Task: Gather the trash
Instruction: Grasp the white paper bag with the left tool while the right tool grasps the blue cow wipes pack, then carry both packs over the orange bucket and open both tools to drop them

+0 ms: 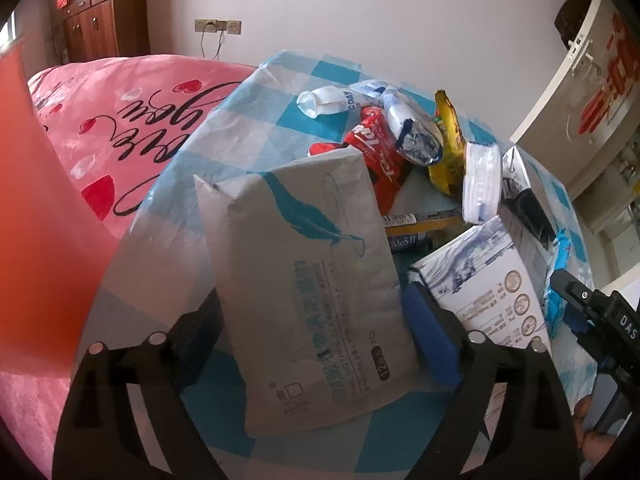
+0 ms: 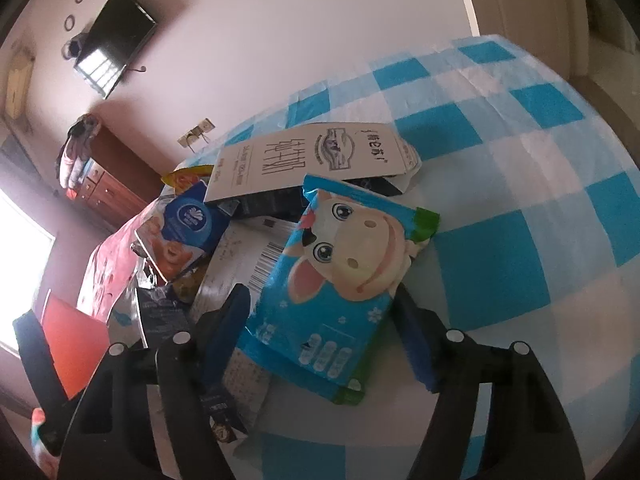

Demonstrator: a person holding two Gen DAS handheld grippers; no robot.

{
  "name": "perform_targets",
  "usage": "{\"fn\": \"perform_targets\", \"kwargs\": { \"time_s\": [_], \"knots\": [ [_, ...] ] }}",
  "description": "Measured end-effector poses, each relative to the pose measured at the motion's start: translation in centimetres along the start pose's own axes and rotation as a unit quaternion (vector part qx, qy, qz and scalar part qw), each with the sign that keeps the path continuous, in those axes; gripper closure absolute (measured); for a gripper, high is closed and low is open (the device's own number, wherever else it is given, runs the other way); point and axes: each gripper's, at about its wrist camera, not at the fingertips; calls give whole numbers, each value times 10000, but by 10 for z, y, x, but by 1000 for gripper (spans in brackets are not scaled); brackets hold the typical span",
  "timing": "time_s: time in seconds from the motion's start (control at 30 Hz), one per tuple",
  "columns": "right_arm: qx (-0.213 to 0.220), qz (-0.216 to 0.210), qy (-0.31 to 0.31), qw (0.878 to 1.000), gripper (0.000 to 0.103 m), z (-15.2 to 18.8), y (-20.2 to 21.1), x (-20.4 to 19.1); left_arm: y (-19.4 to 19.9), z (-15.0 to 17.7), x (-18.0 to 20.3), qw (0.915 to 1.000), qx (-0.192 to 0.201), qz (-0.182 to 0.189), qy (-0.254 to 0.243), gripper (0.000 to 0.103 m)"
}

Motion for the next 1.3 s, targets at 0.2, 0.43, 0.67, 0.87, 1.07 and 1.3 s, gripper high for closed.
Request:
{"fn": "perform_targets", "kwargs": {
  "time_s": [0.2, 0.43, 0.67, 0.87, 1.07, 1.3],
  "knots": [
    [89, -17, 152, 9998, 45, 4, 4, 6, -6, 2, 11, 9990, 89, -311, -302, 10],
    [139, -170, 185, 9996, 54, 11, 13, 14, -2, 6, 14, 9983, 212, -468, -284, 26],
    [176, -216, 208, 9994, 56, 23, 28, 18, 7, 16, 11, 9991, 256, -321, -135, 34],
    [193, -220, 183, 9994, 57, 37, 43, 25, 26, 27, 2, 9993, 372, 2, -93, 35],
    [245, -296, 258, 9989, 57, 44, 63, 19, 63, 33, -5, 9973, 651, 305, -144, 35],
    [411, -621, 596, 9954, 57, 37, 90, -23, 117, 32, -12, 9915, 1139, 592, -224, 34]
  ]
}}
Point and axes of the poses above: each gripper's, at about its wrist camera, not at the fingertips, and y roughly against the way its jaws point, x to its right, z to its underside, and after that the axes turned 5 degrees about y, right-handed
